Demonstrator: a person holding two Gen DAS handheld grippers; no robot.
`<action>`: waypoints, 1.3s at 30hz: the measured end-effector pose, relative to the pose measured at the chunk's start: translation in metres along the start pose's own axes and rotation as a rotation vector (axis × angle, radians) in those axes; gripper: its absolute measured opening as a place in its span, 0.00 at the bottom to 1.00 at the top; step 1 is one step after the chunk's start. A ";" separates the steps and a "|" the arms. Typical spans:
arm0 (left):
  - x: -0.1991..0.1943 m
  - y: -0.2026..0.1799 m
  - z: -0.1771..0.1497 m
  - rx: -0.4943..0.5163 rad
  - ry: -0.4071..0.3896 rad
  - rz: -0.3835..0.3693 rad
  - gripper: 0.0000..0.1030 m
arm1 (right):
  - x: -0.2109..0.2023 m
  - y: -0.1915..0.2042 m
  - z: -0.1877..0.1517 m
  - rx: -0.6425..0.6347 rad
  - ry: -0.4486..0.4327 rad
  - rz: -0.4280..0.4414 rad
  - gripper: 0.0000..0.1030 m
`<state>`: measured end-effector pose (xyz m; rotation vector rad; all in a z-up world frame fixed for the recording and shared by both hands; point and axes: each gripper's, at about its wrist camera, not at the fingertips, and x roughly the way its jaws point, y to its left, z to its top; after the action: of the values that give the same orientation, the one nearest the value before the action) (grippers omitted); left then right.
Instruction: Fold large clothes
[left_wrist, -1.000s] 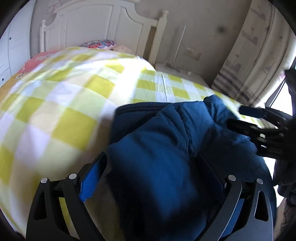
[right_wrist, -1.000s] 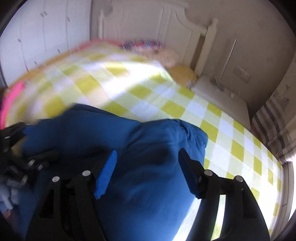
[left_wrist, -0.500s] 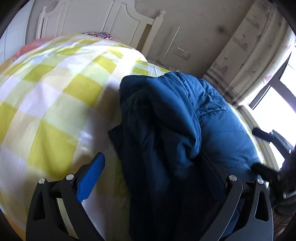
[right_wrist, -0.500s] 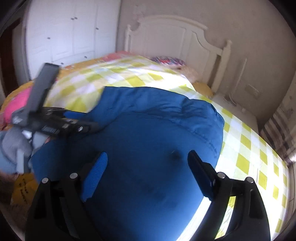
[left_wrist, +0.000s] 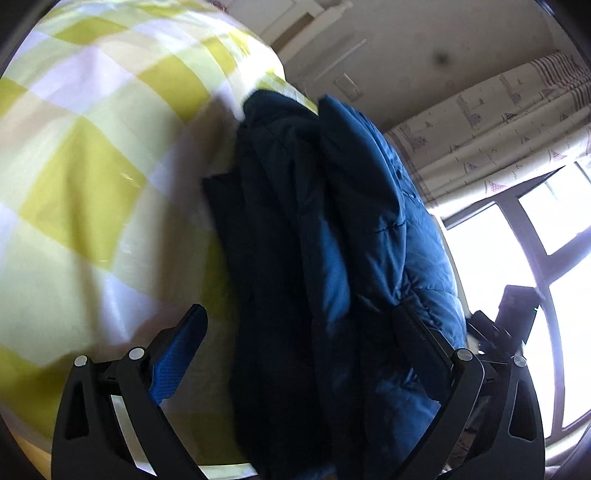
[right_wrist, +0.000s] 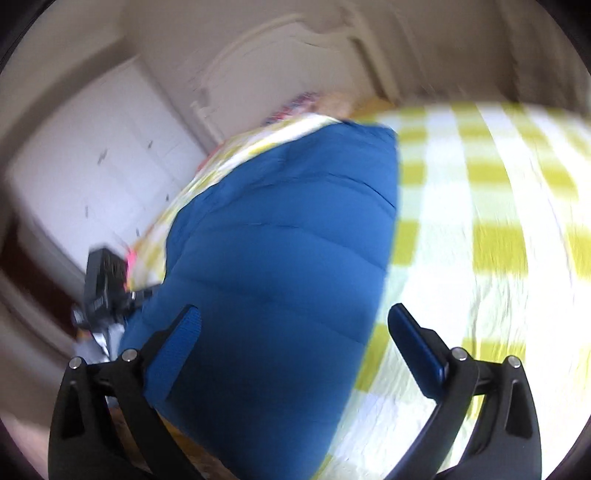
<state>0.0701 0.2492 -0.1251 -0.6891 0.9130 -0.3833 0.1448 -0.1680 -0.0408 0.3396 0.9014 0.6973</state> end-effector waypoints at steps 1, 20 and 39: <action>0.005 -0.004 0.002 0.002 0.019 -0.012 0.96 | 0.005 -0.006 0.001 0.036 0.025 0.013 0.97; 0.010 -0.068 -0.026 0.218 -0.191 0.030 0.56 | 0.001 0.021 -0.038 -0.113 -0.121 0.032 0.61; 0.222 -0.152 0.100 0.125 0.008 0.080 0.85 | -0.040 -0.124 0.066 0.099 -0.247 -0.375 0.87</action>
<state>0.2751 0.0496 -0.1094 -0.5354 0.9134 -0.3683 0.2320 -0.2854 -0.0455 0.3247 0.7378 0.2587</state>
